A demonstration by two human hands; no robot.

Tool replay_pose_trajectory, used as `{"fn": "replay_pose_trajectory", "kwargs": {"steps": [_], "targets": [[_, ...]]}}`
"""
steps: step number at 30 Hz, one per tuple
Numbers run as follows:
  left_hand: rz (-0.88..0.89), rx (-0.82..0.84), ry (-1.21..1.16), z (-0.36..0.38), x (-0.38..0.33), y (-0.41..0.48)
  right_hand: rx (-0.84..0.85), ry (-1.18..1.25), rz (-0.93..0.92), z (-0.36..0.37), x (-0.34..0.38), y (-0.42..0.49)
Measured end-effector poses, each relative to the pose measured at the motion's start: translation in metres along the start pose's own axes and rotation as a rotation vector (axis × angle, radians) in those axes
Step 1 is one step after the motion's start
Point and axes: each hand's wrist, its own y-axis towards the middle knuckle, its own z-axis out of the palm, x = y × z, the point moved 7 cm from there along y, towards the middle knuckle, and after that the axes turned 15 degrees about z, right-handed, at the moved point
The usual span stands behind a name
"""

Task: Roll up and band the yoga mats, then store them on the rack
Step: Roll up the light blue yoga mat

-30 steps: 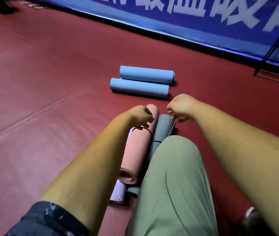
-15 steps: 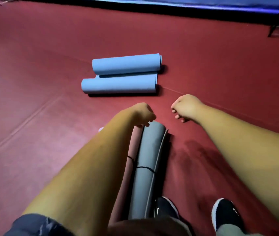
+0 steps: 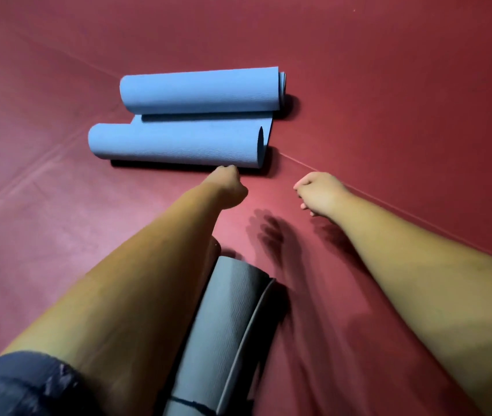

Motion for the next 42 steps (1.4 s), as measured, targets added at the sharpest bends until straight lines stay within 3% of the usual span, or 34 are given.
{"fn": "replay_pose_trajectory", "kwargs": {"steps": [4, 9, 16, 23, 29, 39, 42], "targets": [[-0.032, -0.047, 0.081, -0.004, 0.021, 0.048, -0.069, -0.130, -0.068, 0.012, 0.016, 0.050], [-0.035, -0.058, 0.110, 0.008, 0.050, 0.086, -0.059, -0.300, 0.008, 0.047, -0.011, 0.104], [-0.039, -0.083, 0.109, 0.020, 0.071, 0.110, -0.132, -0.510, 0.107, 0.085, -0.059, 0.091], [-0.062, -0.100, 0.171, 0.026, 0.068, 0.134, -0.114, -0.647, 0.091, 0.091, -0.046, 0.102], [0.005, 0.001, 0.274, 0.036, 0.077, 0.142, -0.139, -0.683, 0.061, 0.094, -0.050, 0.104], [-0.032, -0.219, 0.640, 0.026, 0.079, 0.131, -0.103, -0.686, 0.052, 0.086, -0.064, 0.100], [-0.051, -0.149, 0.566, 0.036, 0.090, 0.132, -0.065, -0.721, 0.049, 0.088, -0.069, 0.101]]}}
